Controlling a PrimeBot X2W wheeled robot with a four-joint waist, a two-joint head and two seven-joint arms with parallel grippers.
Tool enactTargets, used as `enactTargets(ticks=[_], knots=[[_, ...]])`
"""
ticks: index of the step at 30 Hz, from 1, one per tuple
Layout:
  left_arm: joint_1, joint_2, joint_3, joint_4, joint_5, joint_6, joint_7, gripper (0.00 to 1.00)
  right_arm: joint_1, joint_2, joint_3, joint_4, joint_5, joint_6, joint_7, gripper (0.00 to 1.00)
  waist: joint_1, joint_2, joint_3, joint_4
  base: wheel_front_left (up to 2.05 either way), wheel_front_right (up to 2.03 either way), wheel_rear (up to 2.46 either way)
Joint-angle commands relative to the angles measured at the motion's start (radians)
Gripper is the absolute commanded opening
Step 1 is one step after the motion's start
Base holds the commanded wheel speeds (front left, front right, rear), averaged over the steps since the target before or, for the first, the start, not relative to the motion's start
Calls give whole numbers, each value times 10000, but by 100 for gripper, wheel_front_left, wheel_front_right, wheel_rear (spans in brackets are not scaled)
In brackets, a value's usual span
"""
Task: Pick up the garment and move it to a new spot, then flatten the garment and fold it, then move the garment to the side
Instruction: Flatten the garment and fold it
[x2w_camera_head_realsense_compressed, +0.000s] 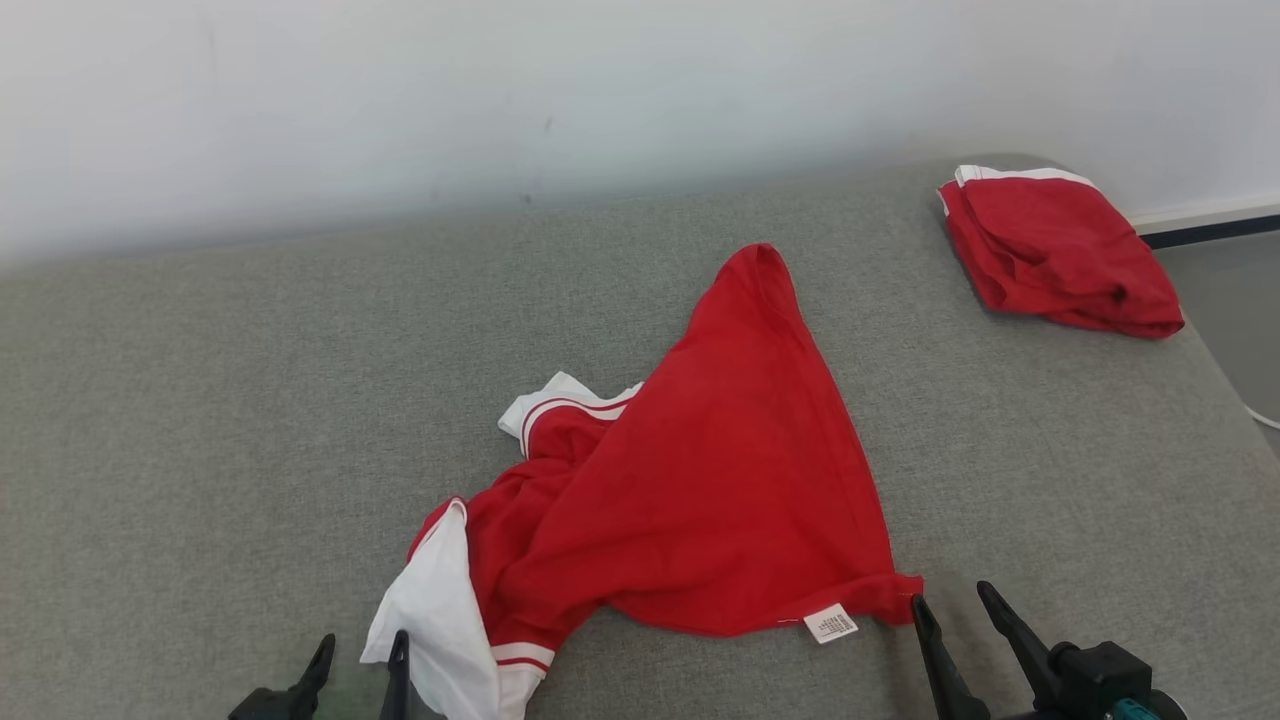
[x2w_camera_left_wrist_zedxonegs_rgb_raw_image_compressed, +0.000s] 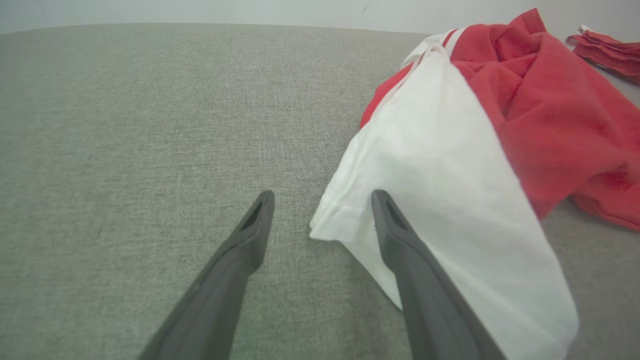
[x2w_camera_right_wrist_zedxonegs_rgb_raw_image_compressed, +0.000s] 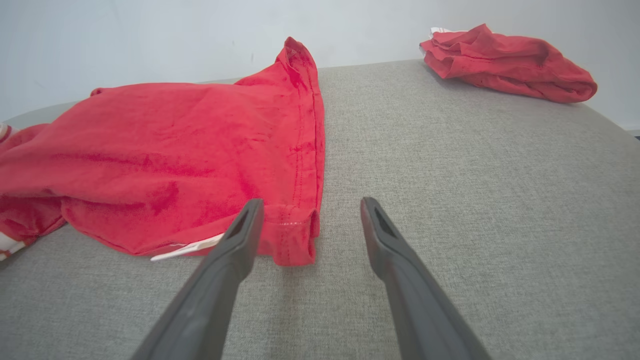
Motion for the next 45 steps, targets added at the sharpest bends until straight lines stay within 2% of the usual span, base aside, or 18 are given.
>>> enactTargets(ticks=[1,3,4,5,12,22,32,33,34,35,39,45], knots=[[-201,94,1,174,-16,-71,-31,100,-12,48,-39,-28,-57,-26,-1,100,-1,0,42,-75,0,0,0],[-264,109,-101,422,-171,-42,-31,100,1,93,-70,-48,-101,-26,-1,100,-1,0,50,-100,0,0,0],[-328,110,-216,506,-300,-44,-31,72,14,107,-92,-55,-106,-26,-1,100,-1,0,52,-101,0,0,0],[-362,124,-349,573,-409,-45,-31,0,39,118,-128,-68,-122,-26,-1,100,-1,0,50,-85,0,0,0],[-450,416,-1147,668,-1043,-47,-31,0,85,116,-326,-187,-218,-26,-1,100,-1,0,-50,231,0,0,0],[1018,329,-127,-843,-1111,-38,-31,0,279,260,-564,-325,-290,-26,-1,100,-1,0,-78,1132,0,0,0],[2132,-78,-460,-593,-1508,-37,-31,0,707,253,-997,-364,-327,-26,-1,100,-1,0,-194,1373,0,0,0],[2098,-113,-370,-618,-1523,-39,-31,42,786,264,-1092,-328,-335,-26,-1,100,-1,0,-228,1380,0,0,0],[2071,-135,-273,-667,-1512,-37,-31,90,871,277,-1163,-260,-348,-26,-1,100,-1,0,-261,1379,0,0,0],[2045,-165,-185,-785,-1445,-38,-31,100,938,300,-1229,-201,-372,-26,-1,100,-1,0,-285,1373,0,0,0],[2126,-233,119,-1176,-1229,-39,-31,100,1034,342,-1411,-51,-457,-26,-1,100,-1,0,-318,1326,0,0,0],[2009,-265,241,-1231,-1056,-39,-31,100,578,240,-1088,551,-275,-26,-2,100,-1,0,-298,1217,0,0,0]])
